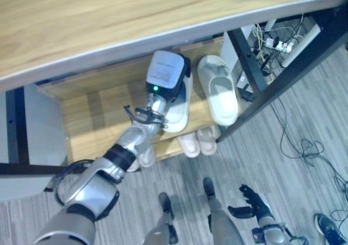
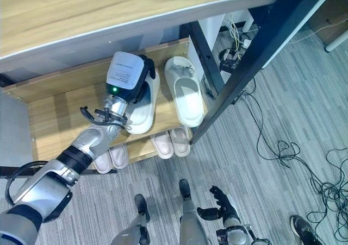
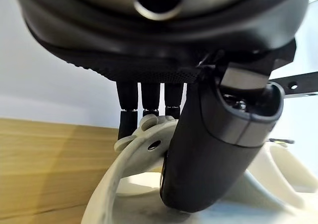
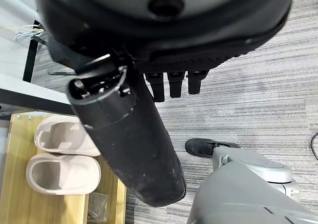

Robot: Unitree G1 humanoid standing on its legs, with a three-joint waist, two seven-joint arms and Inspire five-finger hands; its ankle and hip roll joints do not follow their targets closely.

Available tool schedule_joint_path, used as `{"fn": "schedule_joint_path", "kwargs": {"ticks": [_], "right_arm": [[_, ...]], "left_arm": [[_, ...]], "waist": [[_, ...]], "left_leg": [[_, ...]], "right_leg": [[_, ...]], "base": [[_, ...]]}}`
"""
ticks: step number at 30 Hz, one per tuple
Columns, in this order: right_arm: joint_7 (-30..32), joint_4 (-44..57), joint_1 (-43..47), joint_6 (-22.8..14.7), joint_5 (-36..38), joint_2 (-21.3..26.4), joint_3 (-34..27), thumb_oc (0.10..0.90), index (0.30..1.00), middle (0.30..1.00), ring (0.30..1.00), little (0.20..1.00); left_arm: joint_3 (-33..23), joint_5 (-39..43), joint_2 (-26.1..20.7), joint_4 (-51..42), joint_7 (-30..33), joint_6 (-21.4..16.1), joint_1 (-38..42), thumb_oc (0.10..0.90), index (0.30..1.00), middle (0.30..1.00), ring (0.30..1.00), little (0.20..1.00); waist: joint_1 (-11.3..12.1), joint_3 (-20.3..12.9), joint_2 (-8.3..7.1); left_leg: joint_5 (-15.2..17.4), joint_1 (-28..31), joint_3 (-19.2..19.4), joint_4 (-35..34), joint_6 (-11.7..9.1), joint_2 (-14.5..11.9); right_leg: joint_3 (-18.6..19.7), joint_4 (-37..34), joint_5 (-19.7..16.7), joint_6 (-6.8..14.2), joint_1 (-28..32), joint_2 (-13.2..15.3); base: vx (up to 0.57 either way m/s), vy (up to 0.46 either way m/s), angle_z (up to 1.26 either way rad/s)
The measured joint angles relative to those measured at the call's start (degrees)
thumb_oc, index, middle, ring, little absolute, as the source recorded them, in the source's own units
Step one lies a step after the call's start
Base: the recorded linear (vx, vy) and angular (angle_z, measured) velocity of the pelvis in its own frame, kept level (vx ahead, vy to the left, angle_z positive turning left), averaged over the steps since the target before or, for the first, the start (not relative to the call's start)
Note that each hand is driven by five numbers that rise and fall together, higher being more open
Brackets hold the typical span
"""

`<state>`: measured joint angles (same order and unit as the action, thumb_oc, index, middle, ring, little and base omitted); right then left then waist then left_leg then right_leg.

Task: Arrange the slippers neatly on the shoe rack.

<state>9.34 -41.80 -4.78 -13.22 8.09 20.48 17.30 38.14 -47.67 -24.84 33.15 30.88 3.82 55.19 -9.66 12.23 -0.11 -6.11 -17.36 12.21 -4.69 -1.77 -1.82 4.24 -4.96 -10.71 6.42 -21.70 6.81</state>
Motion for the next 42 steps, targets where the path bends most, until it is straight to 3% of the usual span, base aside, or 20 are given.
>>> {"fn": "schedule_joint_path", "kwargs": {"ticks": [3,4,5,15,22,31,42], "right_arm": [[-0.01,-0.08,0.19,-0.07,0.01,-0.06,0.21,0.800,0.900,0.900,0.900,0.900],[0.01,-0.09,0.31,-0.10,0.06,-0.05,0.18,0.800,0.900,0.900,0.900,0.900],[0.02,-0.09,0.40,-0.17,0.12,-0.06,0.18,0.800,0.900,0.900,0.900,0.900],[0.53,-0.25,0.56,-0.34,1.13,-0.11,0.46,0.800,0.900,0.900,0.900,0.900],[0.53,-1.17,0.81,-0.13,1.15,-0.31,0.69,0.800,0.900,0.900,0.900,0.900],[-0.70,-1.28,0.91,0.38,1.39,-0.56,0.70,0.800,0.900,0.900,0.900,0.900],[-1.34,-3.72,0.81,0.58,1.40,-1.00,1.91,0.800,0.900,0.900,0.900,0.900]], "left_arm": [[0.15,0.03,1.42,1.00,-0.09,0.58,1.01,0.400,0.300,0.300,0.300,0.300],[0.19,0.09,1.66,1.18,0.11,0.55,1.05,0.624,0.636,0.636,0.636,0.636],[0.34,0.09,1.72,1.35,0.13,0.53,1.17,0.800,0.900,0.900,0.900,0.900],[2.13,0.26,1.92,3.41,-0.31,0.59,1.68,0.800,0.900,0.900,0.900,0.900],[1.63,4.60,2.84,2.77,-3.05,-0.56,0.39,0.800,0.900,0.900,0.900,0.900],[1.66,4.58,3.68,0.41,-6.61,-2.06,-2.41,0.800,0.900,0.900,0.900,0.900],[2.01,3.39,2.47,0.64,-6.64,-2.44,-2.64,0.800,0.900,0.900,0.900,0.900]], "waist": [[0.01,0.06,-0.10],[0.07,0.06,-0.10],[0.07,0.06,-0.11],[-0.40,0.06,-0.10],[-0.39,0.06,-0.10],[0.00,-0.01,0.03],[0.37,-0.42,0.69]], "left_leg": [[-0.04,-0.06,-0.05,0.00,0.04,0.01],[-0.06,-0.07,-0.06,0.01,0.06,0.03],[-0.08,-0.07,-0.08,0.01,0.09,0.05],[-0.33,0.15,-0.07,0.00,0.17,0.20],[-0.30,2.50,-0.24,-0.01,0.13,-0.09],[-0.67,4.33,-1.49,-0.03,0.08,-0.11],[-0.74,5.49,-1.56,-0.03,0.13,-0.10]], "right_leg": [[-0.08,0.01,0.01,0.01,-0.01,0.02],[-0.11,0.01,0.01,0.01,-0.01,0.04],[-0.16,0.01,0.01,0.01,0.03,0.07],[-0.18,0.02,-0.14,0.04,0.25,0.24],[-0.60,0.02,-0.13,0.02,2.77,0.08],[-1.75,-0.02,-0.11,-0.10,5.14,0.19],[-1.82,0.00,-0.18,-0.16,6.44,0.20]], "base": [[0.00,0.000,0.00],[0.00,0.000,0.00],[0.00,-0.014,0.04],[0.00,0.000,0.00],[-0.01,-0.015,0.01],[-0.01,-0.030,0.06],[-0.01,-0.009,0.00]]}}
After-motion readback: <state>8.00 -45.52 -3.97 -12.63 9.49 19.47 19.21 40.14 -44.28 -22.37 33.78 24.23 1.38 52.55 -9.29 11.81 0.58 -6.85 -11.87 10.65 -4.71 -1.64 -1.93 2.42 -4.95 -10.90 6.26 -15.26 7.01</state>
